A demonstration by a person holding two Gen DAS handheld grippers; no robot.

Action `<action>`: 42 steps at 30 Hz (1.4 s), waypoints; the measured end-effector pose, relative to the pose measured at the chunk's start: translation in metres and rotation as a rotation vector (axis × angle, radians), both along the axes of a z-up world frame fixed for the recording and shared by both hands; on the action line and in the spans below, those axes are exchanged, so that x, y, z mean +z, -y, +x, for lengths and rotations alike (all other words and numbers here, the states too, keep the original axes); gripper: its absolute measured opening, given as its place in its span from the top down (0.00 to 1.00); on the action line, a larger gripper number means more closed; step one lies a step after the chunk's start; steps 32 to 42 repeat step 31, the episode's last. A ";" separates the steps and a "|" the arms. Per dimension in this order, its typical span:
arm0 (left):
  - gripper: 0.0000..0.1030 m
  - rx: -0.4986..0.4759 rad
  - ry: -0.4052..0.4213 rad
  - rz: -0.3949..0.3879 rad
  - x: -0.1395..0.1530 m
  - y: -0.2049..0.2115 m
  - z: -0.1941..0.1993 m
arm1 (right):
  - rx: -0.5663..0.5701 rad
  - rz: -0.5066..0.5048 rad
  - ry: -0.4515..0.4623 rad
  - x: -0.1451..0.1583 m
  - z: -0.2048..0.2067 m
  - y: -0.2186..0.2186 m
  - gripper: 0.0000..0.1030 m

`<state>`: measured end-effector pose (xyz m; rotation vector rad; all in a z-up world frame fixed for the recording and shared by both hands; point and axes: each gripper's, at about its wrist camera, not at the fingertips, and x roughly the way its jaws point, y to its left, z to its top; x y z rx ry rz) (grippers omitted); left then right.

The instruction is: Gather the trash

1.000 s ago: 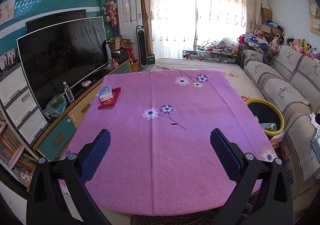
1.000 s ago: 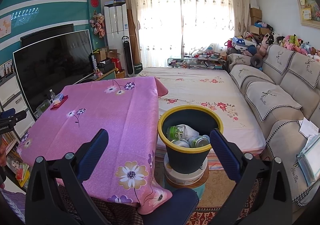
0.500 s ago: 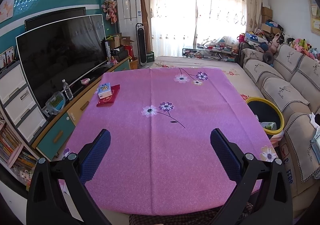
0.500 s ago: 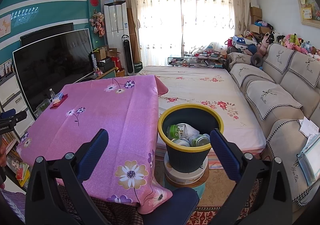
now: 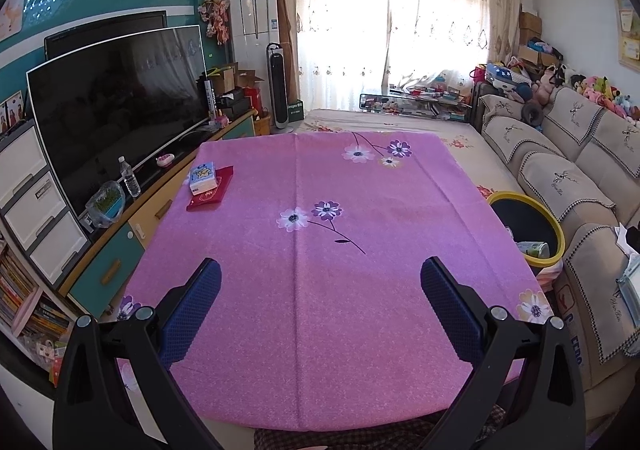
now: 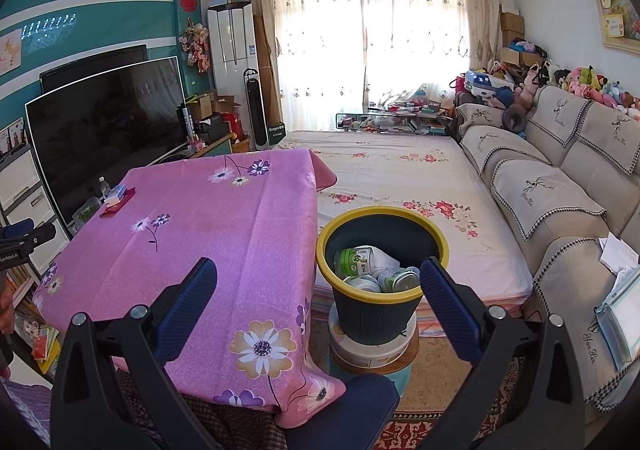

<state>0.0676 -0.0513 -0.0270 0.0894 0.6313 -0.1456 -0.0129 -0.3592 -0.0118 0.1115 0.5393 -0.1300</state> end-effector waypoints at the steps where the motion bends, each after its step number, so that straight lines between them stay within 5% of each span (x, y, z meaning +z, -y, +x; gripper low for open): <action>1: 0.05 -0.001 -0.004 -0.001 0.000 0.000 0.001 | 0.000 0.000 -0.001 -0.001 0.000 0.000 0.06; 13: 0.05 -0.004 -0.003 -0.008 -0.001 -0.001 0.006 | 0.003 0.002 -0.005 -0.002 0.002 0.001 0.06; 22: 0.05 -0.048 0.107 -0.026 0.007 0.003 0.000 | 0.007 0.005 -0.015 -0.007 0.005 0.002 0.06; 30: 0.05 0.020 -0.023 -0.069 -0.005 -0.014 0.038 | 0.016 0.012 -0.040 -0.013 0.018 0.001 0.06; 42: 0.05 0.027 -0.025 -0.062 -0.007 -0.017 0.043 | 0.018 0.012 -0.043 -0.014 0.020 0.000 0.06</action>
